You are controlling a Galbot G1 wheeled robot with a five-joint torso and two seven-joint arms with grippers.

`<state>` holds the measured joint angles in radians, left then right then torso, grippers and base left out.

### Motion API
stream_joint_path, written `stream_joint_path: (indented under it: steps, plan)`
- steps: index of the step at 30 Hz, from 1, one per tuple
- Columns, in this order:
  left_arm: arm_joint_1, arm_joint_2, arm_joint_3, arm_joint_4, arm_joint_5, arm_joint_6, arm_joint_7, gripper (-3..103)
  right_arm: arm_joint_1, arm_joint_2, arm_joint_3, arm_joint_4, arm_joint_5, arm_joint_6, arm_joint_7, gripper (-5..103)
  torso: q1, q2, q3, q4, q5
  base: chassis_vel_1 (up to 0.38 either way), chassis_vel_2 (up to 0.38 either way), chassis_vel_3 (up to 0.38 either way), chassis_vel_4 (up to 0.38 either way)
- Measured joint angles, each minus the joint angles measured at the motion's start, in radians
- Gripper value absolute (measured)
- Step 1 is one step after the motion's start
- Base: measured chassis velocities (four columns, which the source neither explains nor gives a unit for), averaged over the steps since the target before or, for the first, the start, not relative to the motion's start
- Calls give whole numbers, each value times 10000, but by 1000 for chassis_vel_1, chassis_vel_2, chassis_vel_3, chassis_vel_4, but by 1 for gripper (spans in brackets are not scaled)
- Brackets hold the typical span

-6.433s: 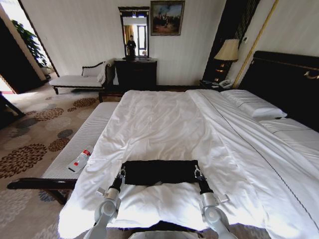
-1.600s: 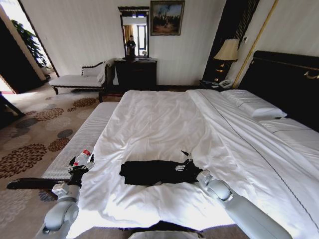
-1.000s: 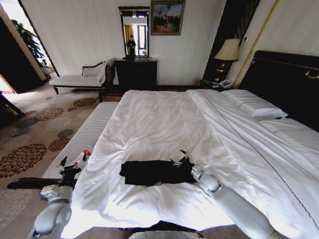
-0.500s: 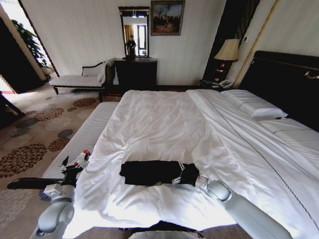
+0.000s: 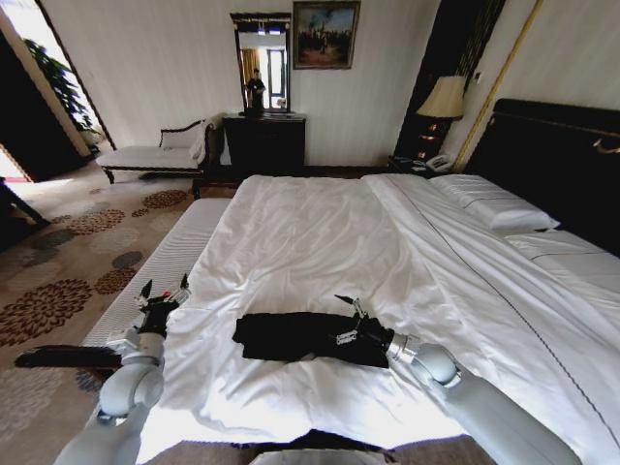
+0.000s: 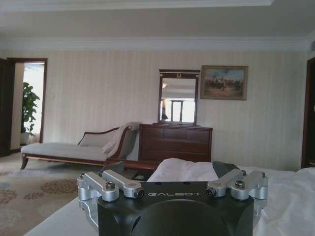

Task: Fold the clothes on the bed.

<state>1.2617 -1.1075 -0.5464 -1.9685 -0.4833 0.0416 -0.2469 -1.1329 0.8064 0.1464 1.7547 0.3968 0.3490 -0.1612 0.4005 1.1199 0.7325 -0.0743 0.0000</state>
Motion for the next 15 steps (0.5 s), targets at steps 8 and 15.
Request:
stream_joint_path:
  steps: [8,15]
  plan:
    - [-2521,483,2941,2092,20,-1003,1553,100,-125,400,-87,-274,143,-1051,2324,100,0,-1,0,-2,-1,0,0,0,0]
    - [-4273,2234,4828,4128,-1145,-2929,5939,100,-195,711,-57,-382,108,-1214,2559,100,1,-1,0,-1,1,0,0,0,0]
